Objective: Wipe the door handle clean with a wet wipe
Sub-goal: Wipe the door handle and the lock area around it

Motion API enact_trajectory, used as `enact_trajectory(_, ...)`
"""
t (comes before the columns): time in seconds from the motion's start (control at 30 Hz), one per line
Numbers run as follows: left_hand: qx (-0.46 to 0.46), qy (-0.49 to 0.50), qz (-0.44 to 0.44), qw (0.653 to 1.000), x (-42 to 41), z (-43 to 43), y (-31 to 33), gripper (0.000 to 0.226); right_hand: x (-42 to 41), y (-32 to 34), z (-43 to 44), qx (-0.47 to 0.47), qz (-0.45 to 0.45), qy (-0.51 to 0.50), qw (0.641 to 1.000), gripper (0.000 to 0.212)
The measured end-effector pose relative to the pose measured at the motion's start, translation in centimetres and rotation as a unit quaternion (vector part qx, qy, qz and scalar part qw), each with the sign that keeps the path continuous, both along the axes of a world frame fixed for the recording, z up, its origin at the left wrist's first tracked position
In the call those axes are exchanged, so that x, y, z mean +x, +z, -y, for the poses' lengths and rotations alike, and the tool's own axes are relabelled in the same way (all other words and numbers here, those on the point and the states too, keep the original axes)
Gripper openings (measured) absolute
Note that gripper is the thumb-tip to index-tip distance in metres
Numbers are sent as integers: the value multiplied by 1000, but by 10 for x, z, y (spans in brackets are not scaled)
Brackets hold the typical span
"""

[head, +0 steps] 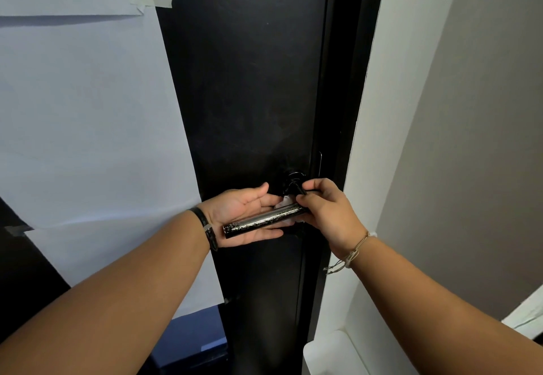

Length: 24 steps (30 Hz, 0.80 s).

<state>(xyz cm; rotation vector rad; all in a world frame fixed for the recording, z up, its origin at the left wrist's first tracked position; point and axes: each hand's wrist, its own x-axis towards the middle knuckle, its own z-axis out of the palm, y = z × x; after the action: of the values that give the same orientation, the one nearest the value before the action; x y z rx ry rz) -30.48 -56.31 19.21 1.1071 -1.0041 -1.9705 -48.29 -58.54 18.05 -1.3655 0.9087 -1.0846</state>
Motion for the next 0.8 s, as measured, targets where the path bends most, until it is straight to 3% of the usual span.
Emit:
enact_trajectory(0.17,-16,33,71,997,-2,-4,14,38,-2,3,4,-45,-64,-6,997,17)
enact_trajectory(0.33,-104,56,227,967,-10,1,29,17,-4,6,5,-65,-82,-8,995,23)
enact_trajectory(0.5,-73,51,199,976,-20,6,42,18,-2,4,1,-29,-40,-11,999,28)
enact_trajectory(0.63,-90,90,244,962,-31,6,42,13,0,3,-1,-6,-4,-15,1000,28)
enact_trajectory(0.73,-127,134,334,924,-40,5,39,5,3,0,-2,9,14,-16,1000,27)
enact_trajectory(0.8,-180,148,467,853,-47,6,39,8,4,0,-3,23,33,-17,999,26)
